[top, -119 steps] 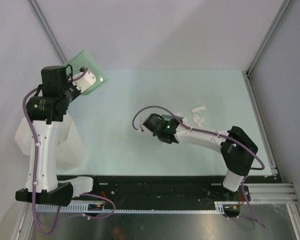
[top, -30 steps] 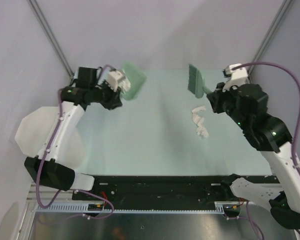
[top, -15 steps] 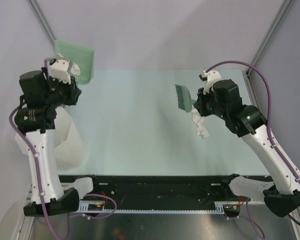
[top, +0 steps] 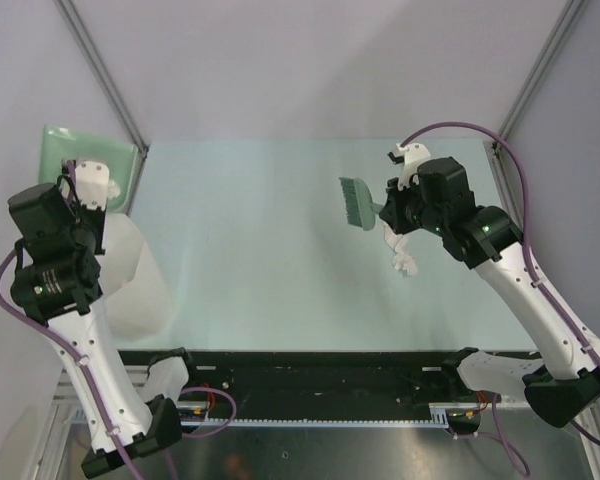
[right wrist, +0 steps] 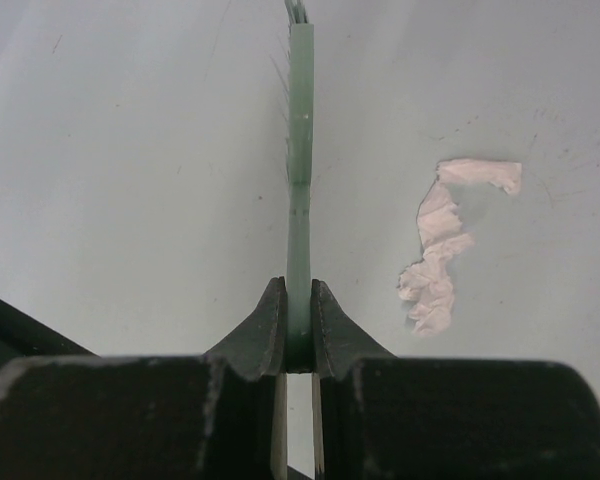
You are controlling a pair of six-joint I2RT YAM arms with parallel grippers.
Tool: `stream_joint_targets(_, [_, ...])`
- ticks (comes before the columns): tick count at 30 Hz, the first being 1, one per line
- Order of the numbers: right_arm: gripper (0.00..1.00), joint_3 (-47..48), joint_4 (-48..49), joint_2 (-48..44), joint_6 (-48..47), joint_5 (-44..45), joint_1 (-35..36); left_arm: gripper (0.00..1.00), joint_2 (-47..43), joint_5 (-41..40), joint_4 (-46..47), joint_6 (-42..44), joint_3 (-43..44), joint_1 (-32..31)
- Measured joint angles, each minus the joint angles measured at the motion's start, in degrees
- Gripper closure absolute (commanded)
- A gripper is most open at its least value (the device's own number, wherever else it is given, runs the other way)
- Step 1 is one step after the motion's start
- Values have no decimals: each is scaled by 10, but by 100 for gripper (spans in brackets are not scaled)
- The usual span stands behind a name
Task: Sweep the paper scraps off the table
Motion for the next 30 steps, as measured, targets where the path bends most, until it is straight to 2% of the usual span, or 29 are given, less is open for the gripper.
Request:
stream_joint_targets(8, [100, -11, 3, 4, -4, -24, 0, 100, -46, -227, -25, 143, -49, 20])
stream_joint_targets(11, [100, -12, 8, 7, -6, -37, 0, 100, -53, -309, -24, 220, -51, 21])
stream_joint_targets(14, [100, -12, 15, 11, -9, -47, 0, 100, -63, -393, -23, 333, -64, 21])
stream_joint_targets(22, [100, -15, 23, 12, -13, -61, 0, 98, -62, -509, -25, 568, -67, 21])
stream_joint_targets(26, [100, -21, 30, 12, -14, -63, 0, 98, -53, -549, -23, 635, -72, 21])
stream_joint_targets(30, [100, -30, 33, 12, -15, -66, 0, 98, -39, -571, -23, 664, -74, 21])
